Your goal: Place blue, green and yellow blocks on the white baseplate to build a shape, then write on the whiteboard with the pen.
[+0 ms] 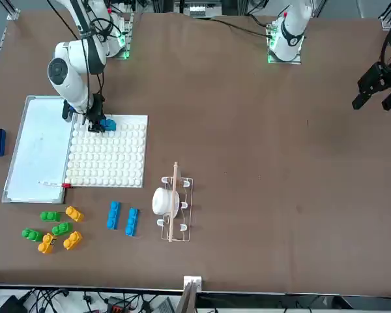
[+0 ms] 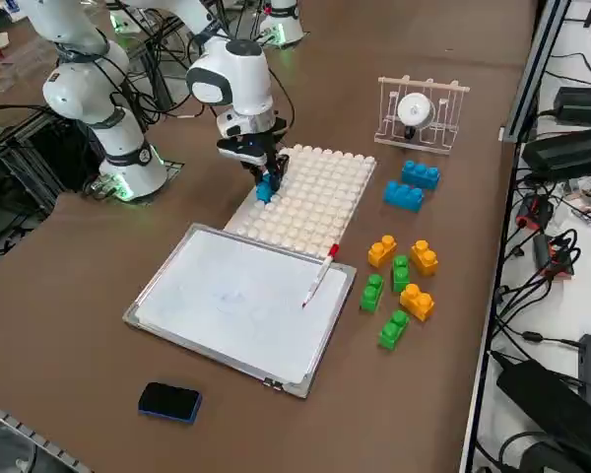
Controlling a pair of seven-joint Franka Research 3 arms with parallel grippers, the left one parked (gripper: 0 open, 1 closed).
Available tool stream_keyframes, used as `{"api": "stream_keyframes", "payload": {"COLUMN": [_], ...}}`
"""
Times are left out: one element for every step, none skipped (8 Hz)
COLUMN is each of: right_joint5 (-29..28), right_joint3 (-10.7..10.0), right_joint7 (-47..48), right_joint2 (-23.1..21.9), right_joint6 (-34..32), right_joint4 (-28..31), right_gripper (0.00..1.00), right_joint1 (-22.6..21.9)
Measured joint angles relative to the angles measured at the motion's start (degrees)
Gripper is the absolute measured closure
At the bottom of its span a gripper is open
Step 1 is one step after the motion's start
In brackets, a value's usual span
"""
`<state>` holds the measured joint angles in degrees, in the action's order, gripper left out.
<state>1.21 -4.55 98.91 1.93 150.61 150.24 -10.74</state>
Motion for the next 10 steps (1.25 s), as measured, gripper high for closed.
{"api": "stream_keyframes", "payload": {"right_joint5": [0.02,0.04,0.11,0.20,0.25,0.26,0.39,0.52,0.64,0.74], "right_joint3": [0.00,0.01,0.00,0.00,0.00,0.00,0.02,0.03,0.04,0.04], "right_joint7": [-0.03,-0.04,-0.06,-0.06,-0.13,-0.28,-0.68,-1.31,-2.64,-4.07], "right_joint2": [0.06,0.09,0.13,0.19,0.21,0.22,0.59,0.74,0.52,0.09], "right_joint6": [0.07,0.11,0.15,0.22,0.25,0.27,0.75,1.26,1.41,0.53], "right_joint4": [0.01,0.01,0.01,0.01,0.02,0.02,0.03,0.01,-0.20,-0.85], "right_gripper": [0.59,0.59,0.59,0.59,0.59,0.57,0.50,0.45,0.27,0.10], "right_joint1": [-0.02,-0.04,-0.10,-0.16,-0.17,-0.19,-0.51,-0.89,-1.07,-1.13]}}
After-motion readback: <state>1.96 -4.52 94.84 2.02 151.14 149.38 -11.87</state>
